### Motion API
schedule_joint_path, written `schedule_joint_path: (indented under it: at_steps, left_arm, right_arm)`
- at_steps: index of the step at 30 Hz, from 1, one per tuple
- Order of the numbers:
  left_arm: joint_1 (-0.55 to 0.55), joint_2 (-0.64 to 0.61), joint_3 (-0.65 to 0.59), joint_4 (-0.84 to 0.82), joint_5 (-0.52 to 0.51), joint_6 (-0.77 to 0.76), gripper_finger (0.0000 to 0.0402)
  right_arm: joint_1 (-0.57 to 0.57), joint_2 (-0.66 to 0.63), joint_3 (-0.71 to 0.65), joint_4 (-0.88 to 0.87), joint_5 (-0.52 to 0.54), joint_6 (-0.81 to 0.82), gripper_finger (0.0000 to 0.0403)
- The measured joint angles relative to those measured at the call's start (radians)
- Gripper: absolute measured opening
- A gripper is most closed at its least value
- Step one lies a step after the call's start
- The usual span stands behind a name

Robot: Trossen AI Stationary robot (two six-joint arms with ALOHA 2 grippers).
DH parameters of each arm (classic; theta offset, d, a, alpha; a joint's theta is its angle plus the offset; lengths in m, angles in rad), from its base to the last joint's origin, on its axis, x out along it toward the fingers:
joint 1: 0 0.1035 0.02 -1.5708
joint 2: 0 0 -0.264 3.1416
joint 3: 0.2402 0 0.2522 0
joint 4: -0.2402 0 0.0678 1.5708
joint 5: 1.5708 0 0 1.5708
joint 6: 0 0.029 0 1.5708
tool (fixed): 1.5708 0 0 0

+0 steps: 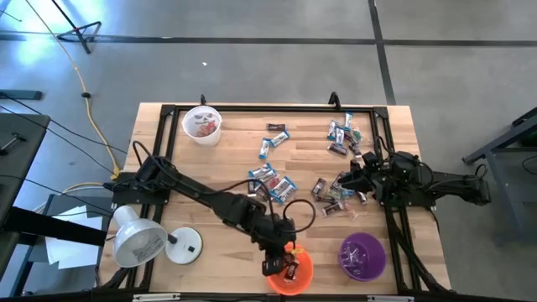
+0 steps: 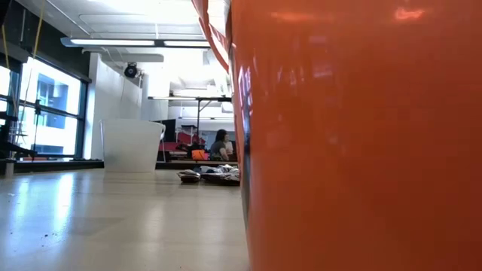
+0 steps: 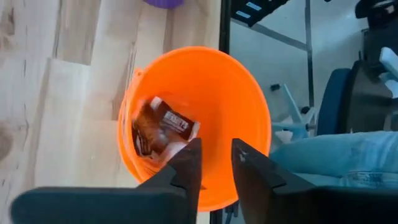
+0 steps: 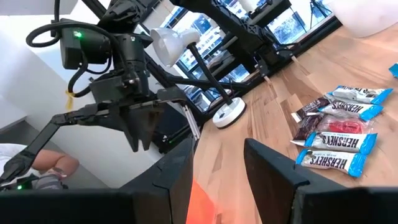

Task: Organize candy in baskets
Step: Put the brown chocolate into the orange bucket

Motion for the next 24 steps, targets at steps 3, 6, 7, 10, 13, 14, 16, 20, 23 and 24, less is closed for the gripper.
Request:
schedule_joint_path:
  at_steps: [3,6,7,10,13,14,16,20,23,24]
  left_arm:
    - [-0.001,0.0,0.0,0.017,0.0,0.004,0.0101]
    - [-0.001,0.0,0.0,0.02,0.0,0.018,0.0111]
    - [-0.001,0.0,0.0,0.019,0.0,0.018,0.0112]
    - [0.005,0.0,0.0,0.019,0.0,0.018,0.0112]
    - [0.011,0.0,0.0,0.019,0.0,0.018,0.0112]
    - [0.015,0.0,0.0,0.019,0.0,0.018,0.0112]
    - [0.016,0.0,0.0,0.019,0.0,0.018,0.0112]
    - [0.016,0.0,0.0,0.019,0.0,0.012,0.0112]
    - [0.016,0.0,0.0,0.019,0.0,0.011,0.0112]
    - [0.016,0.0,0.0,0.02,0.0,0.009,0.0112]
  right_arm:
    - [0.0,0.0,0.0,0.0,0.0,0.0,0.0138]
    - [0.0,0.0,0.0,0.0,0.0,0.0,0.0138]
    - [0.0,0.0,0.0,0.0,0.0,0.0,0.0138]
    - [0.0,0.0,0.0,0.0,0.0,0.0,0.0138]
    - [0.0,0.0,0.0,0.0,0.0,0.0,0.0138]
    - [0.0,0.0,0.0,0.0,0.0,0.0,0.0138]
    - [0.0,0.0,0.0,0.0,0.0,0.0,0.0138]
    - [0.0,0.0,0.0,0.0,0.0,0.0,0.0138]
    - [0.0,0.0,0.0,0.0,0.0,0.0,0.0138]
    - [0.0,0.0,0.0,0.0,0.0,0.0,0.0138]
